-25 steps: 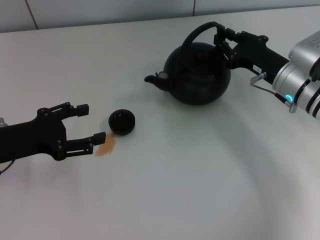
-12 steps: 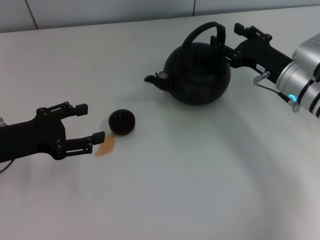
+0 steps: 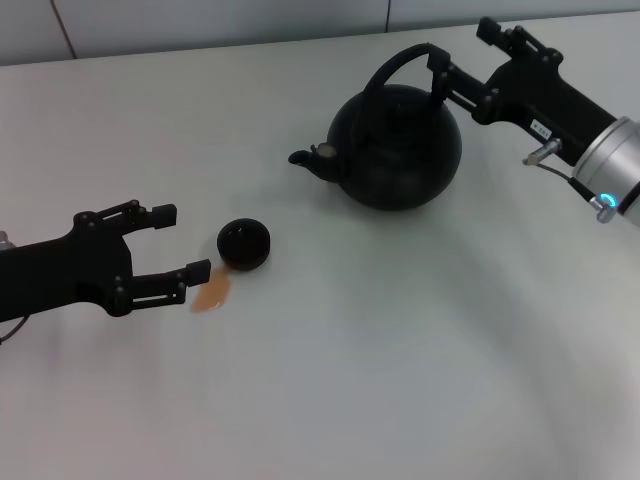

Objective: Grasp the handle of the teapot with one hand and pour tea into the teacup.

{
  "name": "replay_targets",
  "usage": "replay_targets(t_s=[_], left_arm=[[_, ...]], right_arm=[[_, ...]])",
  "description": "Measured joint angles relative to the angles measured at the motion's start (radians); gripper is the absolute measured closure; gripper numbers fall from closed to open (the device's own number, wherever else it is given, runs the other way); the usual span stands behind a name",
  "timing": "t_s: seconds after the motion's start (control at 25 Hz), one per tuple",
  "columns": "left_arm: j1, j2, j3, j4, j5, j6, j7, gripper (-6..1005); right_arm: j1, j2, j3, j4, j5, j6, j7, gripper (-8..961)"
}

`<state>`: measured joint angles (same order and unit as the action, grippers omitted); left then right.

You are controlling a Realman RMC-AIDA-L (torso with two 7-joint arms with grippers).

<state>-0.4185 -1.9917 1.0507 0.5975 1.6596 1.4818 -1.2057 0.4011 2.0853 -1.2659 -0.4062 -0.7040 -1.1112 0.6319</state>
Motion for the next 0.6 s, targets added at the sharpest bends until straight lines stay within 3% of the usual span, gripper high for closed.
replay_targets(t_s=[0.16, 0.32, 0.6], left_arm=[[0.000, 0.000, 0.000, 0.009, -0.003, 0.001, 0.000, 136], [0.001, -0.001, 0.000, 0.019, -0.004, 0.007, 0.000, 136], [0.006, -0.003, -0.042, 0.045, -0.007, 0.073, 0.000, 136]], right_arm=[[-0.015, -0.008, 0.000, 0.003, -0.043, -0.135, -0.013, 204], [-0.033, -0.026, 0.007, -0.032, -0.254, -0.291, -0.049, 205], [-0.031, -0.060, 0.007, -0.095, -0.470, -0.376, 0.109, 203]])
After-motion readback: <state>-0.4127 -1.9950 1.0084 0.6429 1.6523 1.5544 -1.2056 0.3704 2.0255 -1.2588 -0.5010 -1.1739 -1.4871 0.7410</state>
